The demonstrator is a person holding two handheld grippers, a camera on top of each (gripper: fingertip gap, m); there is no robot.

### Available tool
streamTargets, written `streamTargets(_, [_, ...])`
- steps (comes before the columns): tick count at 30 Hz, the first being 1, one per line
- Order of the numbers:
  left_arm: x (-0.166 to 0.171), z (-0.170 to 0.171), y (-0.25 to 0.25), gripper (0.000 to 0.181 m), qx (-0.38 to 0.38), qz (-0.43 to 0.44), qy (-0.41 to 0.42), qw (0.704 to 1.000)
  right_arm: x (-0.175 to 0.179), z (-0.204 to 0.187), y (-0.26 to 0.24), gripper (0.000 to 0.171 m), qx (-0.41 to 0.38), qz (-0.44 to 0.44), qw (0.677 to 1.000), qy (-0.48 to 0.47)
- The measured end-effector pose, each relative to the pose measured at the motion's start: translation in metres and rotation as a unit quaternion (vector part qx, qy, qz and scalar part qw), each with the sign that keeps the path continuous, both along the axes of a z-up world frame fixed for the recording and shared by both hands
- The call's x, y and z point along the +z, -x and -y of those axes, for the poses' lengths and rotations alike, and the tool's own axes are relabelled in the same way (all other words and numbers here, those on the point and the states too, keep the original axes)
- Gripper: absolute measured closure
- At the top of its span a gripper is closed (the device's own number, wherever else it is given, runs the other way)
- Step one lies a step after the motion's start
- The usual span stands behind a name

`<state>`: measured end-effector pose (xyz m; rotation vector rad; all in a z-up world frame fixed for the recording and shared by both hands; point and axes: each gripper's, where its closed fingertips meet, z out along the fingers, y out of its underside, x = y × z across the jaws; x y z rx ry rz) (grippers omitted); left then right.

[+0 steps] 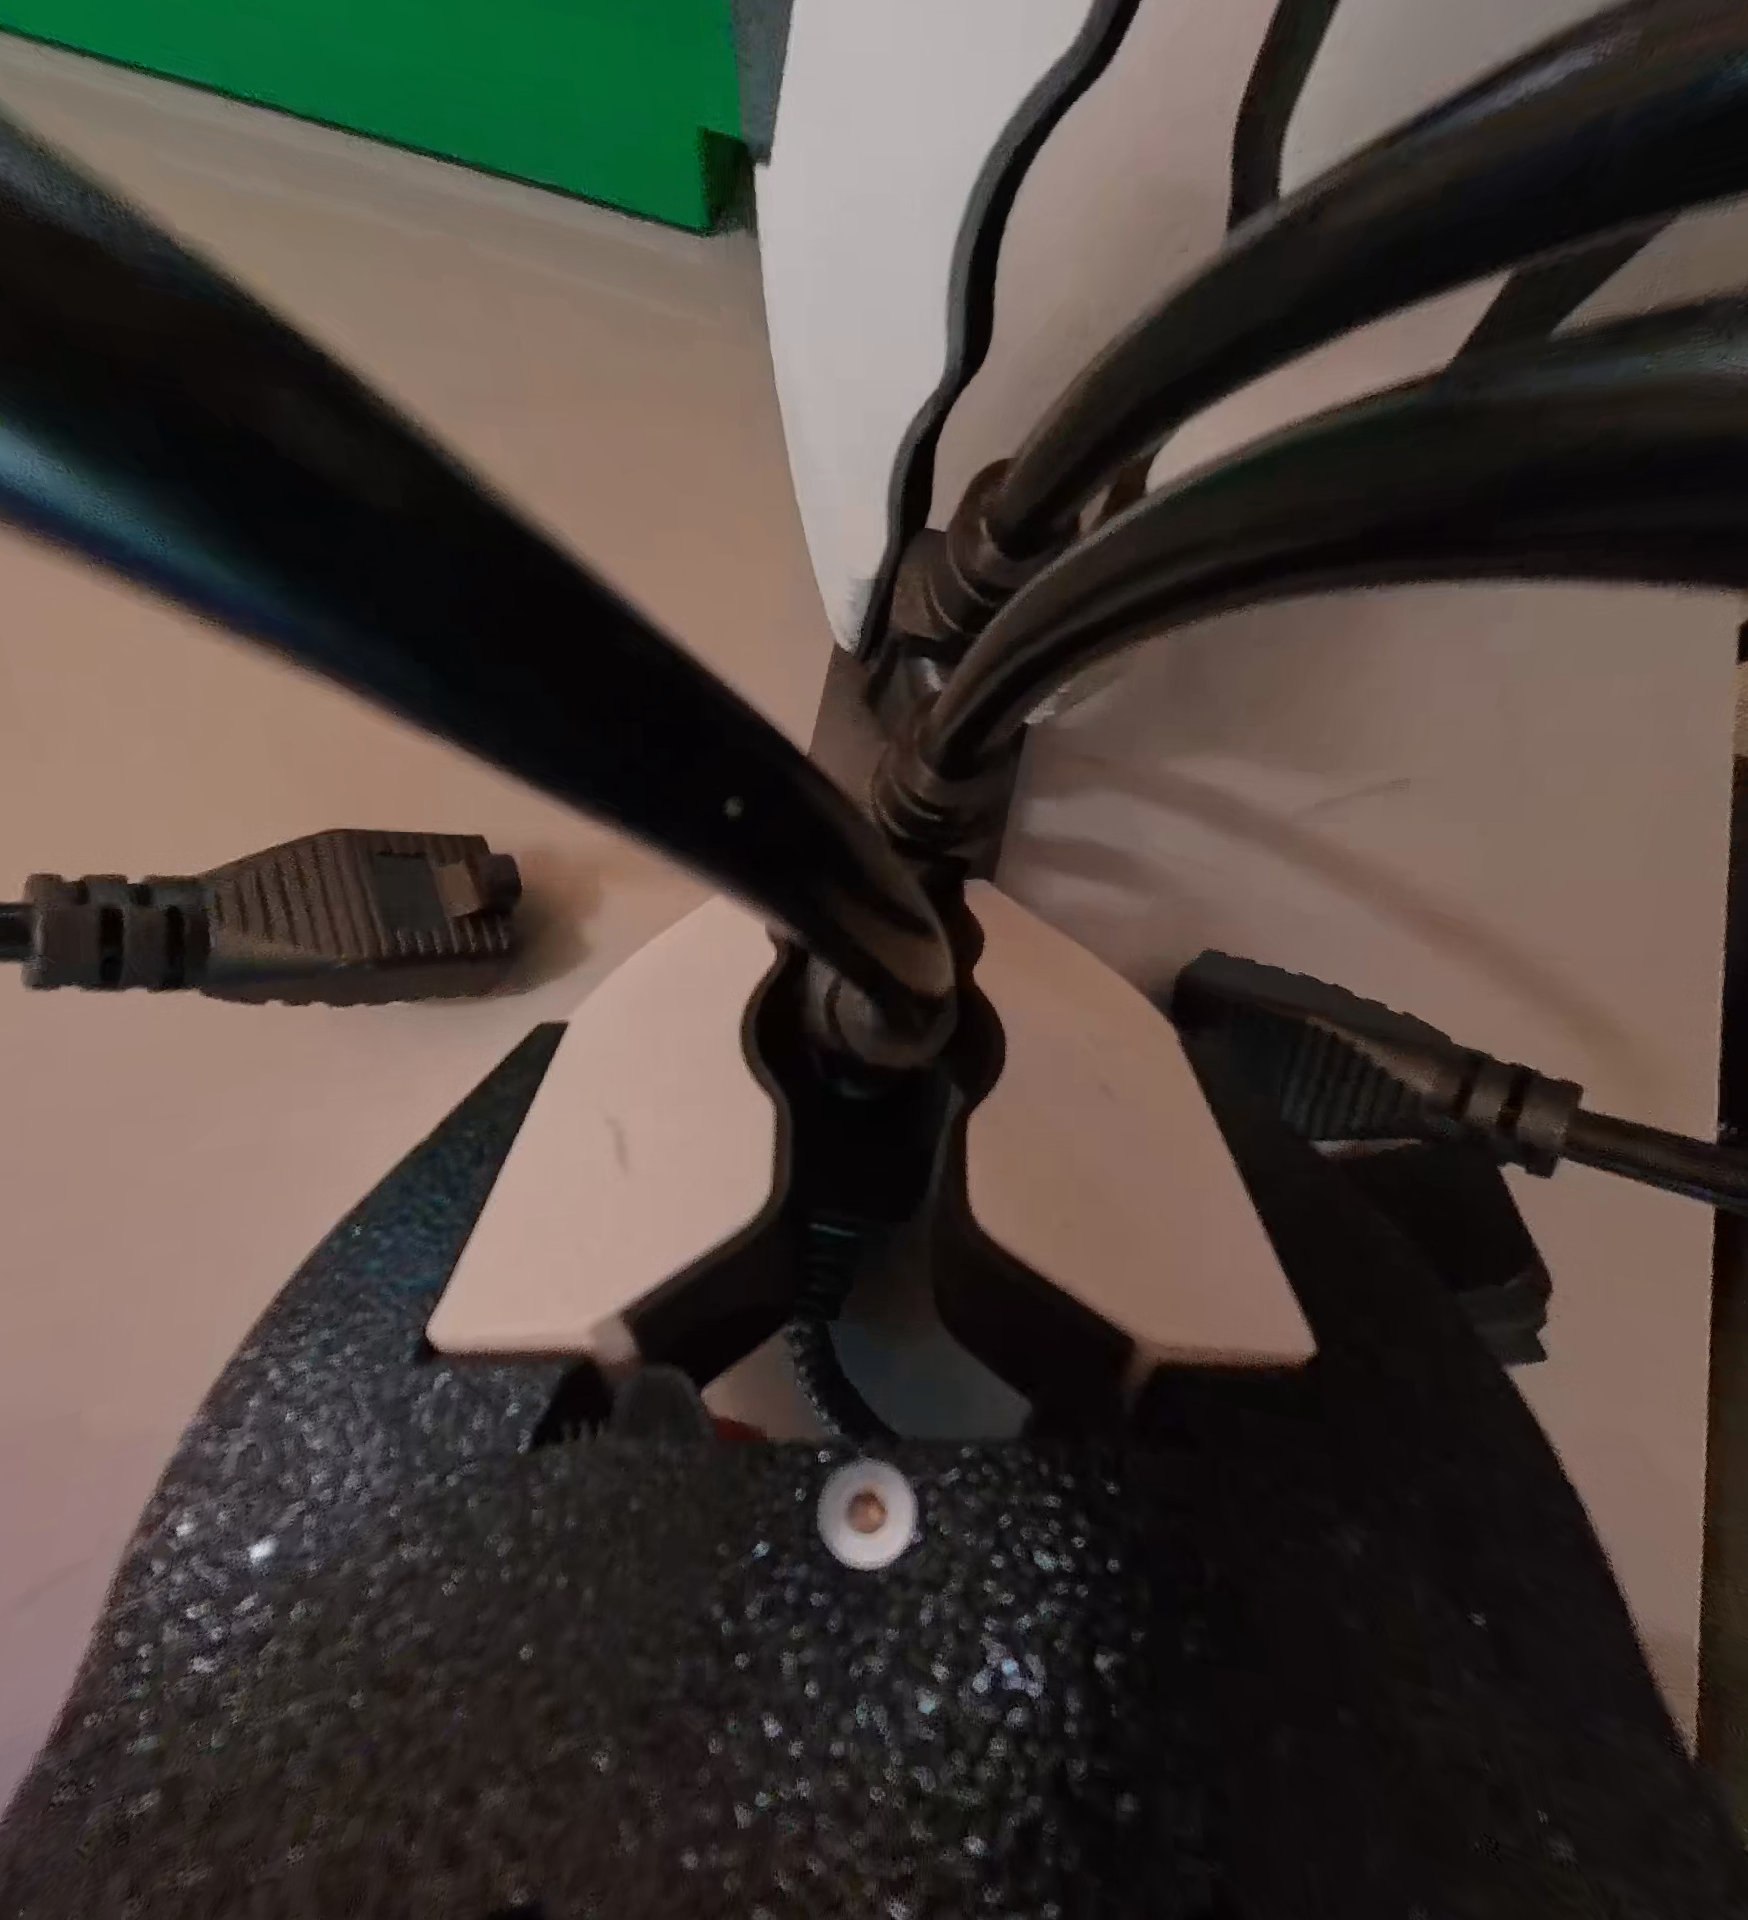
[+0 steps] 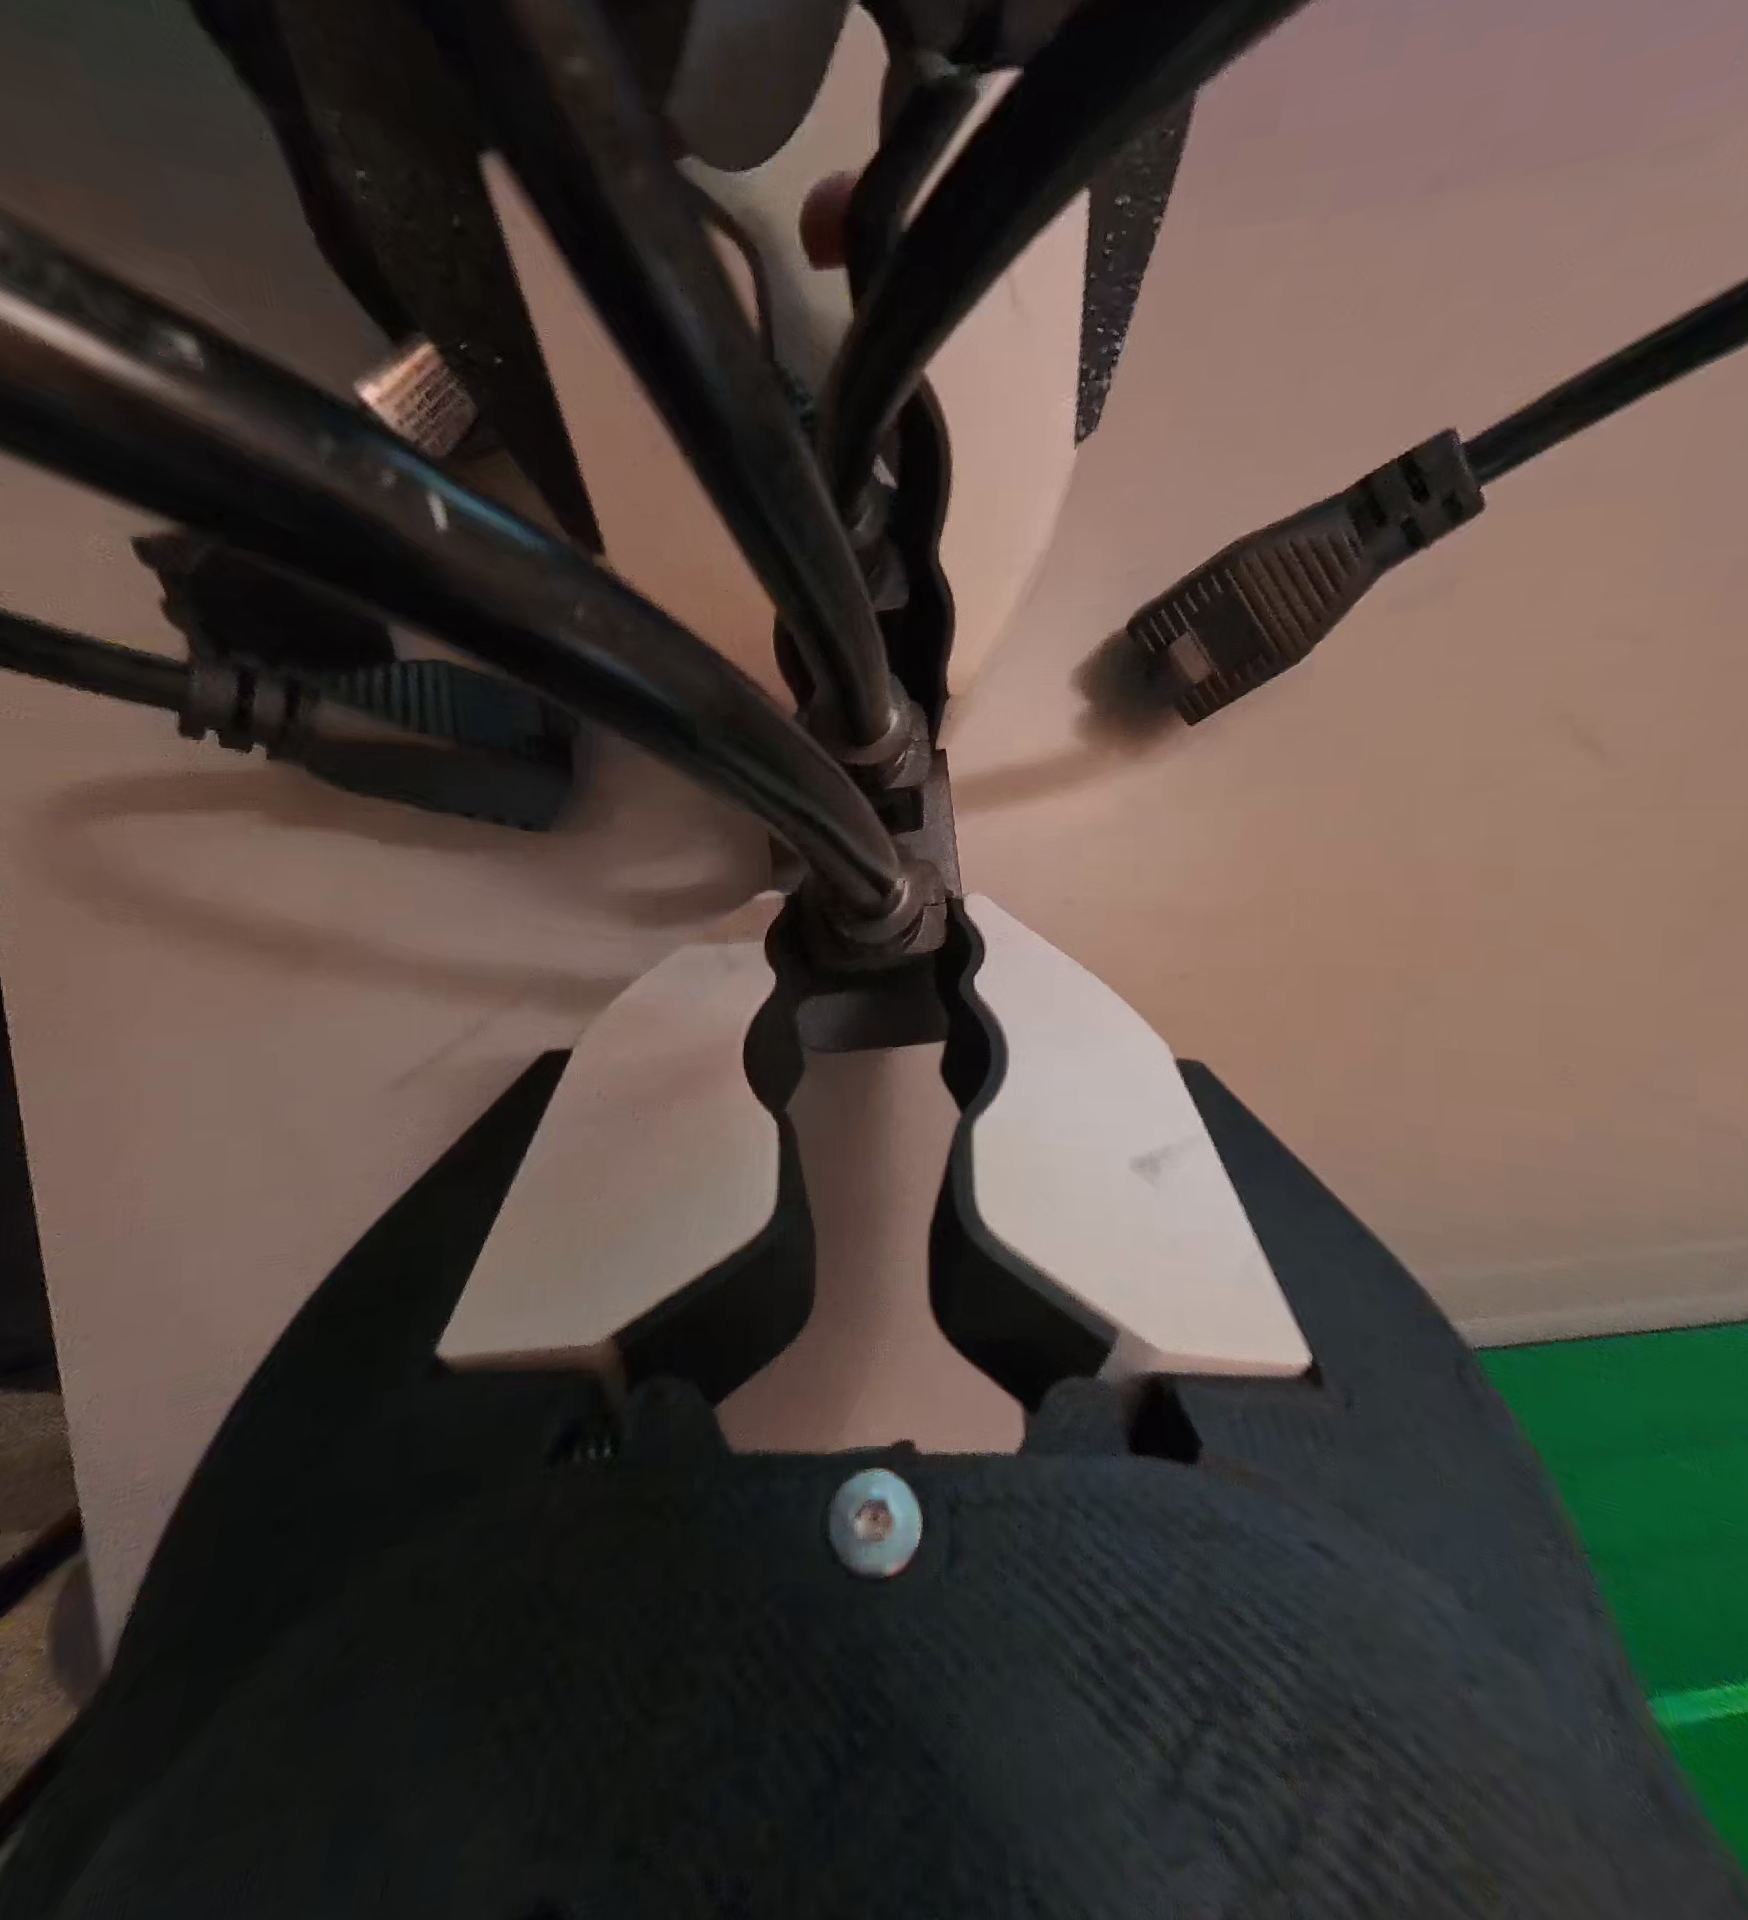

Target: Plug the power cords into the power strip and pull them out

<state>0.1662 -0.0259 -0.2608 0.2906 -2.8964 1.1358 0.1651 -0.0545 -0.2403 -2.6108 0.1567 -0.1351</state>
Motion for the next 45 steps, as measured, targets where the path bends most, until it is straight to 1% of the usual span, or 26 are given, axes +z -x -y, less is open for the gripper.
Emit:
streamTargets(2, [0.001, 0.0, -0.001, 0.155, 0.006, 0.007, 0.002, 1.0, 0.001, 0.0, -0.002, 0.146, -0.004, -0.005, 1.0, 0.005])
streamTargets(4, [0.0, -0.001, -0.005, 0.155, 0.029, 0.005, 0.001, 1.0, 0.001, -0.001, -0.009, 0.146, -0.045, -0.023, 0.999, -0.01])
streamTargets(7, [-0.001, -0.001, -0.008, 0.154, 0.034, 0.011, -0.012, 0.999, 0.0, 0.001, -0.016, 0.146, -0.086, -0.045, 0.995, -0.029])
streamTargets(8, [-0.001, -0.001, -0.009, 0.155, 0.031, 0.013, -0.018, 0.999, -0.001, 0.002, -0.015, 0.146, -0.085, -0.046, 0.995, -0.03])
streamTargets(11, [-0.001, 0.0, -0.002, 0.155, 0.002, 0.009, -0.014, 1.0, 0.001, 0.002, 0.0, 0.147, -0.009, -0.011, 1.0, -0.004])
streamTargets(14, [0.0, 0.0, -0.002, 0.155, 0.009, 0.012, -0.012, 1.0, 0.002, 0.002, -0.001, 0.147, -0.005, -0.008, 1.0, -0.004])
streamTargets(16, [0.0, -0.001, -0.005, 0.155, 0.027, 0.007, -0.008, 1.0, 0.003, 0.0, -0.008, 0.147, -0.057, -0.039, 0.997, -0.047])
streamTargets(18, [-0.001, -0.002, -0.008, 0.155, 0.038, 0.004, -0.012, 0.999, 0.002, 0.001, -0.015, 0.147, -0.116, -0.076, 0.987, -0.086])
streamTargets(19, [-0.001, -0.003, -0.009, 0.155, 0.038, 0.009, -0.018, 0.999, 0.001, 0.001, -0.017, 0.148, -0.12, -0.078, 0.985, -0.094])
streamTargets(21, [-0.002, -0.002, -0.008, 0.155, 0.027, 0.013, -0.027, 0.999, 0.0, 0.001, -0.013, 0.148, -0.096, -0.06, 0.991, -0.074])
streamTargets(24, [0.0, -0.001, -0.005, 0.155, 0.019, 0.004, -0.009, 1.0, 0.005, 0.003, -0.004, 0.148, -0.041, -0.033, 0.997, -0.059])
streamTargets(26, [0.0, -0.001, -0.006, 0.155, 0.026, 0.007, -0.008, 1.0, 0.005, 0.002, -0.006, 0.148, -0.041, -0.035, 0.997, -0.062])
streamTargets(29, [-0.002, -0.002, -0.011, 0.155, 0.049, 0.008, -0.019, 0.999, 0.002, 0.003, -0.02, 0.15, -0.149, -0.087, 0.98, -0.101])
streamTargets(30, [-0.003, -0.002, -0.012, 0.155, 0.047, 0.012, -0.027, 0.998, 0.0, 0.003, -0.021, 0.15, -0.161, -0.094, 0.977, -0.104])
streamTargets(32, [-0.004, -0.002, -0.011, 0.155, 0.034, 0.017, -0.038, 0.999, -0.002, 0.005, -0.018, 0.151, -0.12, -0.062, 0.988, -0.081])
streamTargets(34, [-0.005, -0.001, -0.008, 0.155, 0.018, 0.016, -0.038, 0.999, -0.001, 0.007, -0.005, 0.151, -0.032, -0.02, 0.998, -0.05])
streamTargets(35, [-0.005, 0.0, -0.005, 0.155, 0.006, 0.012, -0.034, 0.999, -0.001, 0.01, 0.0, 0.152, 0.002, -0.006, 0.999, -0.034])
streamTargets(36, [-0.005, 0.001, -0.003, 0.156, -0.007, 0.016, -0.035, 0.999, -0.002, 0.013, 0.003, 0.155, 0.018, -0.005, 1.0, -0.022])
streamTargets(37, [-0.005, 0.002, -0.002, 0.156, -0.014, 0.021, -0.038, 0.999, -0.002, 0.013, 0.004, 0.155, 0.024, -0.002, 0.999, -0.021])
streamTargets(39, [-0.005, 0.003, -0.001, 0.156, -0.015, 0.002, -0.032, 0.999, -0.002, 0.013, 0.002, 0.154, 0.028, 0.0, 0.999, -0.025])
streamTargets(40, [-0.005, 0.003, -0.001, 0.156, -0.018, 0.007, -0.028, 0.999, -0.004, 0.015, 0.002, 0.15, 0.027, -0.008, 0.999, -0.018])
streamTargets(41, [-0.005, 0.003, -0.001, 0.156, -0.016, 0.01, -0.028, 0.999, -0.01, 0.019, 0.0, 0.136, 0.02, -0.016, 1.0, 0.0])
streamTargets(42, [-0.005, 0.003, -0.001, 0.156, -0.015, 0.012, -0.03, 0.999, -0.015, 0.021, 0.001, 0.128, 0.014, -0.029, 0.999, 0.015])
streamTargets(44, [-0.006, 0.003, -0.001, 0.156, -0.017, 0.017, -0.032, 0.999, -0.016, 0.016, 0.007, 0.123, 0.019, -0.058, 0.998, 0.006])
streamTargets(45, [-0.006, 0.003, -0.001, 0.156, -0.016, 0.017, -0.032, 0.999, -0.012, 0.011, 0.007, 0.126, 0.018, -0.056, 0.998, -0.007])
